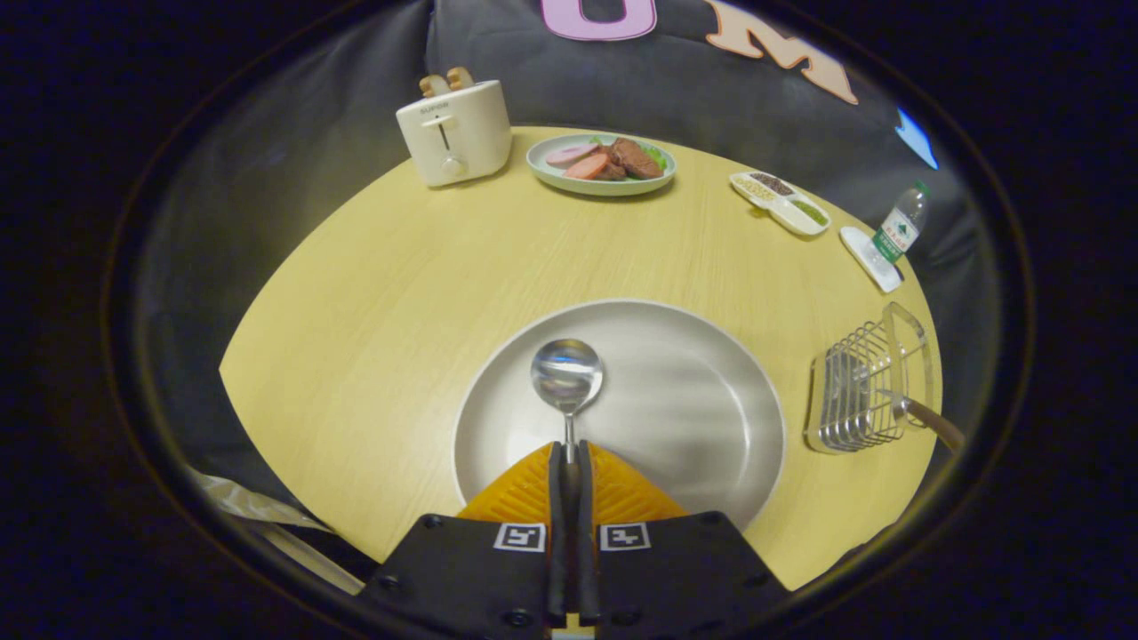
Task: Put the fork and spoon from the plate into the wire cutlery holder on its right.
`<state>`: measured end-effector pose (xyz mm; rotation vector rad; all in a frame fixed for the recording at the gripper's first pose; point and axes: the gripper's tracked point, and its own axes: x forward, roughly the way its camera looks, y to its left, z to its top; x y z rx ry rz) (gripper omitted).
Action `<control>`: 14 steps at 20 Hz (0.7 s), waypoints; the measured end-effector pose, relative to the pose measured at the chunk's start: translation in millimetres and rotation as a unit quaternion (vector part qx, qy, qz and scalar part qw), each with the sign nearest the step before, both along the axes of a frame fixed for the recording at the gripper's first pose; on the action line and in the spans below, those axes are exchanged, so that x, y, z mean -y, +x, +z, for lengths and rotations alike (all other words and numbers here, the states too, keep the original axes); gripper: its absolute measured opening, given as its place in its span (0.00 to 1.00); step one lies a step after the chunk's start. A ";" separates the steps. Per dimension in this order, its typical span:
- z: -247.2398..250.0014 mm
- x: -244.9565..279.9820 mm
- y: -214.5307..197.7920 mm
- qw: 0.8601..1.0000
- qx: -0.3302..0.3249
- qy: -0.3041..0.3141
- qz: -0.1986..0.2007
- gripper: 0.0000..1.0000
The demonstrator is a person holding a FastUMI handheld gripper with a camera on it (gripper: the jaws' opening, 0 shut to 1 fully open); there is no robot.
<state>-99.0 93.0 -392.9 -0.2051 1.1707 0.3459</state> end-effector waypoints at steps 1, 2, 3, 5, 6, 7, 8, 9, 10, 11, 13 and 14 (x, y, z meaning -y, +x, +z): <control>0.6 2.0 -0.1 1.000 -0.002 0.000 0.000 0.08; -2.3 3.0 -1.9 1.000 -0.010 -0.002 0.004 0.05; -2.4 6.5 -4.8 1.000 -0.016 -0.006 0.006 0.05; -2.2 6.5 -5.8 1.000 -0.018 -0.006 0.008 0.05; 0.7 7.6 -5.7 1.000 -0.020 -0.003 0.005 0.05; 3.7 9.6 -5.3 1.000 -0.024 -0.001 0.001 0.05; 7.1 12.4 -2.2 1.000 -0.023 -0.001 -0.002 0.05; 11.6 16.4 -0.7 1.000 -0.027 -0.003 -0.001 0.05; 16.1 21.4 3.1 1.000 -0.025 -0.005 -0.001 0.05; 20.8 25.6 7.1 1.000 -0.024 -0.007 -0.001 0.05; 28.0 36.4 14.3 1.000 -0.019 -0.014 0.001 0.05; 31.7 41.2 16.8 1.000 -0.018 -0.017 0.000 0.05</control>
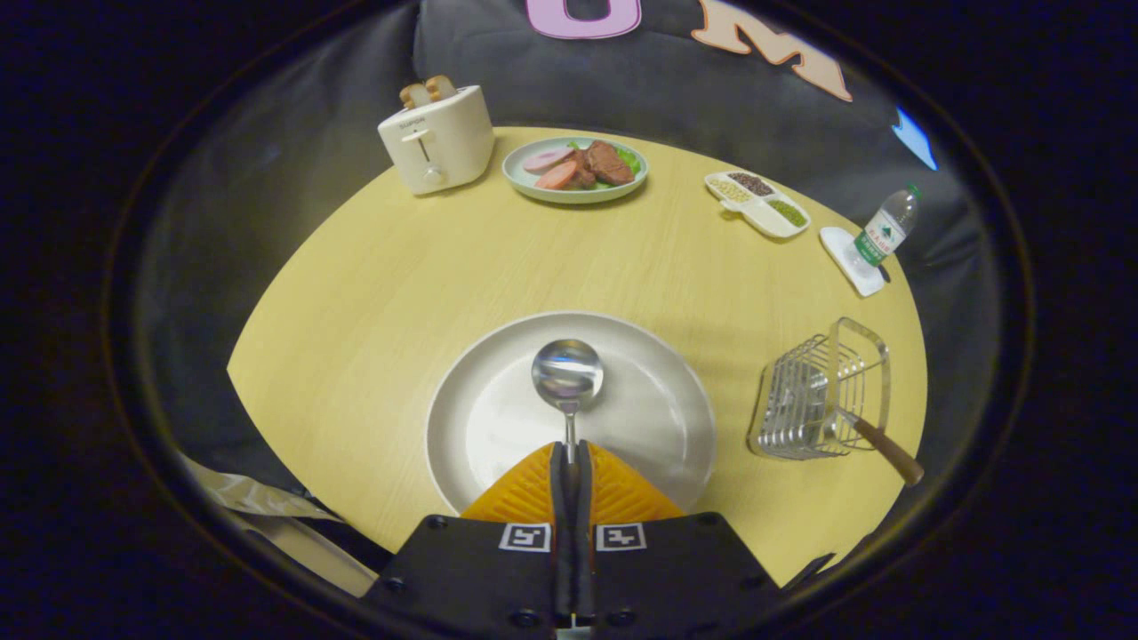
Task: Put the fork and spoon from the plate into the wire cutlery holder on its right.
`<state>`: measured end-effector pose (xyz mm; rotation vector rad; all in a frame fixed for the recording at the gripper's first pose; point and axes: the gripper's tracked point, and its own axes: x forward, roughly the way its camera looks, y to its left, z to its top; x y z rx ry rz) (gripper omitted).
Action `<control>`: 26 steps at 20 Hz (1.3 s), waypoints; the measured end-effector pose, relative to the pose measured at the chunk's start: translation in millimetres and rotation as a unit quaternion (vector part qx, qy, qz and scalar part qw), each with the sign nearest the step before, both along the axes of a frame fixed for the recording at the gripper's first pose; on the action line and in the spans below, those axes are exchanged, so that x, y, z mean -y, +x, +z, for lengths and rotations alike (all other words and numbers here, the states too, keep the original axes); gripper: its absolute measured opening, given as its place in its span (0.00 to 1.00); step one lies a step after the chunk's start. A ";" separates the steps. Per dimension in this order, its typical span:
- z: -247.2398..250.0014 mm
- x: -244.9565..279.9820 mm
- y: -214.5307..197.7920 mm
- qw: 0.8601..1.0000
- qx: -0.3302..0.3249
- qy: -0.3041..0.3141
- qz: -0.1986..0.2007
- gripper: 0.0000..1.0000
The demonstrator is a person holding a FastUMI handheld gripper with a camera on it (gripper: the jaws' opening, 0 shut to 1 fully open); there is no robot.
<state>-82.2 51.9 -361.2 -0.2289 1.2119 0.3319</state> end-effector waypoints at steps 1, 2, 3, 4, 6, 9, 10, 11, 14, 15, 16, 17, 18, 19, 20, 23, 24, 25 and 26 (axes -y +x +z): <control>3.6 4.3 2.1 1.000 -0.001 0.000 0.000 0.05; 6.3 8.5 4.4 1.000 -0.002 -0.002 -0.001 0.05; 9.8 13.5 6.7 1.000 -0.001 -0.003 -0.002 0.05; 13.3 19.5 9.6 1.000 -0.001 -0.004 -0.006 0.05; 19.4 32.4 16.0 1.000 0.001 -0.007 -0.016 0.05; 29.2 55.4 25.8 0.999 0.004 -0.016 -0.032 0.05; 31.7 64.3 28.7 0.999 0.005 -0.023 -0.037 0.05; 35.1 72.1 31.7 0.999 0.006 -0.027 -0.044 0.05; 42.5 88.6 39.9 0.997 0.009 -0.026 -0.068 0.05; 45.4 94.0 41.9 0.997 0.010 -0.027 -0.075 0.05; 47.4 100.7 43.2 0.996 0.010 -0.029 -0.081 0.05; 49.3 106.6 44.1 0.996 0.010 -0.032 -0.085 0.05; 50.7 112.7 44.7 0.995 0.010 -0.035 -0.091 0.05; 52.4 118.7 45.1 0.995 0.010 -0.037 -0.096 0.05; 52.9 124.2 46.3 0.994 0.009 -0.040 -0.102 0.05; 56.3 140.7 49.3 0.992 0.011 -0.046 -0.120 0.05; 56.1 145.4 49.4 0.991 0.010 -0.050 -0.124 0.06; 55.6 150.5 50.0 0.990 0.010 -0.054 -0.127 0.06; 54.6 154.6 50.0 0.990 0.008 -0.057 -0.131 0.06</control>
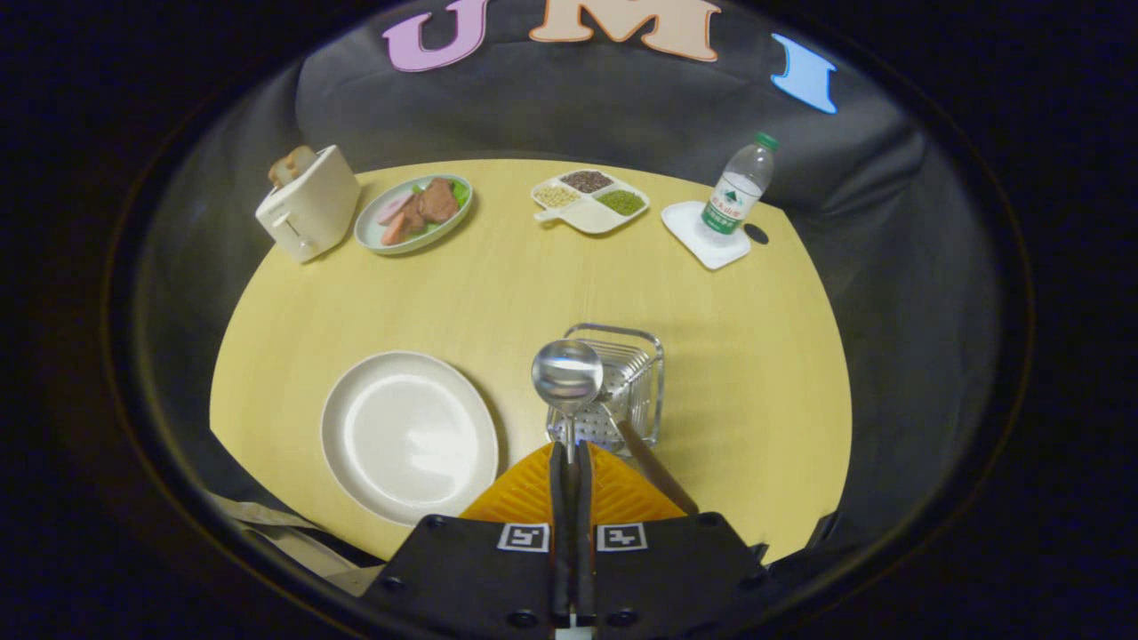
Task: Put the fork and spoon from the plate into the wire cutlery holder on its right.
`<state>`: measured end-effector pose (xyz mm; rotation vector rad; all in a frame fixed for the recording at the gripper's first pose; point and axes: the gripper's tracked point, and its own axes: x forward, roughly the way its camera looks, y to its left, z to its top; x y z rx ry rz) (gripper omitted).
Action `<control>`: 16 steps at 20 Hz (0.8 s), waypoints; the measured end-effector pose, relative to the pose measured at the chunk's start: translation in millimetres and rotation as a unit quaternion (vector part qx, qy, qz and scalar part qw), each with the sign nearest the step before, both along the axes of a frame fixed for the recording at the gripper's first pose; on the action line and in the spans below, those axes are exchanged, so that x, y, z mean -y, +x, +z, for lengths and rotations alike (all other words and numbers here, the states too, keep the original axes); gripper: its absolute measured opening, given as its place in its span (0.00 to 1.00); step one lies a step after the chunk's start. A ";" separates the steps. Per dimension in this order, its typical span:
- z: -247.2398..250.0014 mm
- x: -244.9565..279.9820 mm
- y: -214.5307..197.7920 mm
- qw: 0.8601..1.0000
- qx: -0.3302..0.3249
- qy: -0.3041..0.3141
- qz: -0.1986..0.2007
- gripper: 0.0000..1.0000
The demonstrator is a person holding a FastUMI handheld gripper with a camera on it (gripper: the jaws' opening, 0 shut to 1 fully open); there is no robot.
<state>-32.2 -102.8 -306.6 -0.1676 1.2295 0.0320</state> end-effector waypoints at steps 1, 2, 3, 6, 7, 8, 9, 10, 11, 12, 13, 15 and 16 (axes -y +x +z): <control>-0.9 3.5 0.4 1.000 -0.001 -0.001 -0.005 0.06; -1.8 6.4 1.5 1.000 0.000 -0.001 -0.012 0.05; -2.1 9.0 3.1 1.000 0.002 -0.001 -0.019 0.07; 1.7 12.0 9.8 0.999 0.015 0.003 -0.035 0.14; 5.2 11.0 11.3 0.999 0.019 0.010 -0.039 0.17; 7.4 11.4 12.8 0.999 0.025 0.012 -0.041 0.19; 9.1 12.3 13.6 0.999 0.031 0.013 -0.042 0.27; 11.3 12.1 13.8 0.998 0.038 0.014 -0.042 0.35; 13.1 9.5 15.0 0.998 0.046 0.020 -0.042 0.43; 15.1 7.7 14.5 0.997 0.053 0.026 -0.044 0.51; 18.8 6.5 14.7 0.997 0.064 0.029 -0.045 0.59; 26.2 1.0 18.1 0.994 0.095 0.037 -0.044 0.75; 31.9 -0.2 19.5 0.992 0.113 0.038 -0.043 0.83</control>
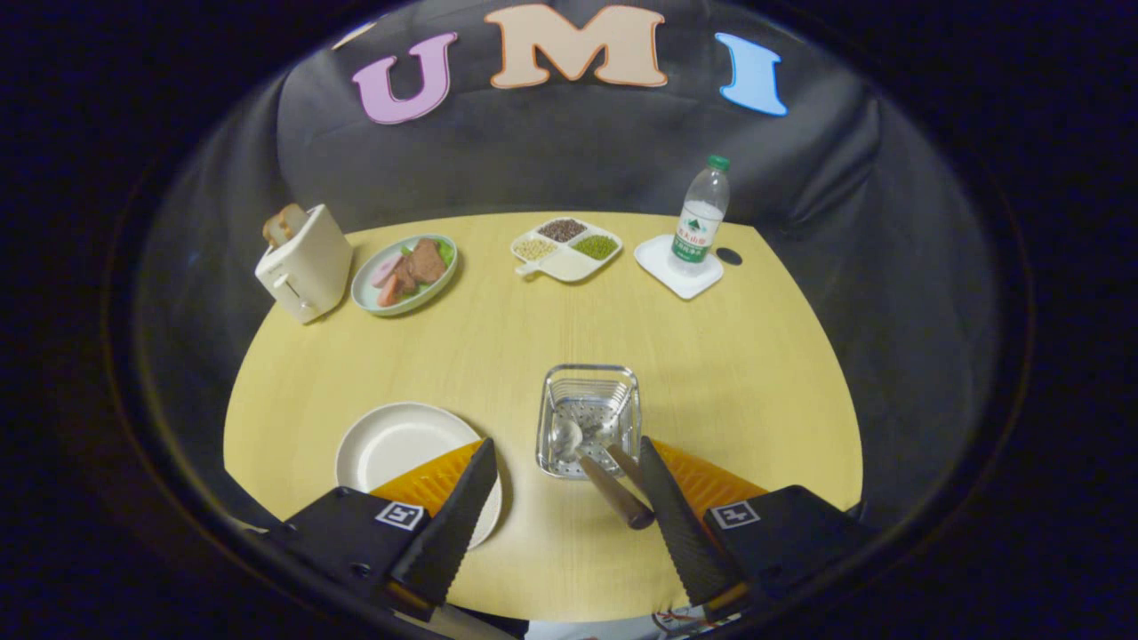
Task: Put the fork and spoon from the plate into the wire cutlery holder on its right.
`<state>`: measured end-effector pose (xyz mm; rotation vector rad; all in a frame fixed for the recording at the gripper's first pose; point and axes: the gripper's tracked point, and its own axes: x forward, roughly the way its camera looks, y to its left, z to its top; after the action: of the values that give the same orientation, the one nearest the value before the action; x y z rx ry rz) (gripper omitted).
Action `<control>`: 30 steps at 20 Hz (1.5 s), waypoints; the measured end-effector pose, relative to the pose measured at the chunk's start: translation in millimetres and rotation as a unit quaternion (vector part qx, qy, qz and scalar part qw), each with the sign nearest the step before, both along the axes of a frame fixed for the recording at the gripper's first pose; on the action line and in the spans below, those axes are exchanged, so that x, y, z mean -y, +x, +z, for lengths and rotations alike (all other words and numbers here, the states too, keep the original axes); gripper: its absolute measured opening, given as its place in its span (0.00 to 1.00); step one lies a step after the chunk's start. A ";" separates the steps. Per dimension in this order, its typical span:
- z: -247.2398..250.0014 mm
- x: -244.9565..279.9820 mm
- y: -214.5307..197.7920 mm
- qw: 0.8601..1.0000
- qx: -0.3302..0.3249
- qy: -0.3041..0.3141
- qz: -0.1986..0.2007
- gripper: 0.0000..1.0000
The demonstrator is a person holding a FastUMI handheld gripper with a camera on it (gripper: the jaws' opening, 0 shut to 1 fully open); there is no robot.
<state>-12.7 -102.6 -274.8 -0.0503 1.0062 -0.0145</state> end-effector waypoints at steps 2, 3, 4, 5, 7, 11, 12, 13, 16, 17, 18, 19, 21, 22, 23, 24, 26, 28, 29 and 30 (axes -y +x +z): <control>15.5 -8.2 4.8 0.999 0.048 0.009 0.008 0.99; 24.4 -12.8 6.4 0.997 0.073 0.017 0.009 0.99; 32.7 -16.8 6.2 0.995 0.095 0.025 0.010 0.99; 42.2 -18.7 6.3 0.992 0.119 0.028 0.009 0.99; 61.9 -20.5 6.8 0.985 0.168 0.035 0.006 0.99; 111.2 -28.1 6.6 0.963 0.266 0.049 0.009 0.99; 123.7 -27.5 4.9 0.956 0.289 0.050 0.009 0.99; 134.0 -26.6 3.6 0.950 0.309 0.049 0.007 0.99; 162.6 -21.0 -2.6 0.934 0.357 0.033 0.002 0.99; 171.2 -19.8 -5.5 0.930 0.367 0.027 0.003 0.99; 177.3 -18.3 -7.9 0.927 0.374 0.021 0.002 0.99; 182.1 -17.1 -11.4 0.925 0.381 0.018 0.000 0.99; 192.3 -18.2 -16.8 0.920 0.390 0.021 -0.002 0.99; 195.7 -17.9 -19.1 0.919 0.393 0.019 -0.001 0.99; 199.4 -17.9 -20.5 0.917 0.399 0.018 0.001 0.99; 201.6 -19.6 -22.8 0.916 0.401 0.017 0.002 0.99; 206.5 -21.9 -25.5 0.913 0.408 0.016 0.007 0.99; 213.1 -26.0 -29.0 0.910 0.414 0.018 0.012 0.99; 216.2 -25.9 -30.4 0.908 0.419 0.016 0.012 0.99; 218.5 -25.0 -30.7 0.906 0.423 0.015 0.012 0.99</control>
<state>-43.3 -77.6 -56.3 -0.0228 0.1319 0.0019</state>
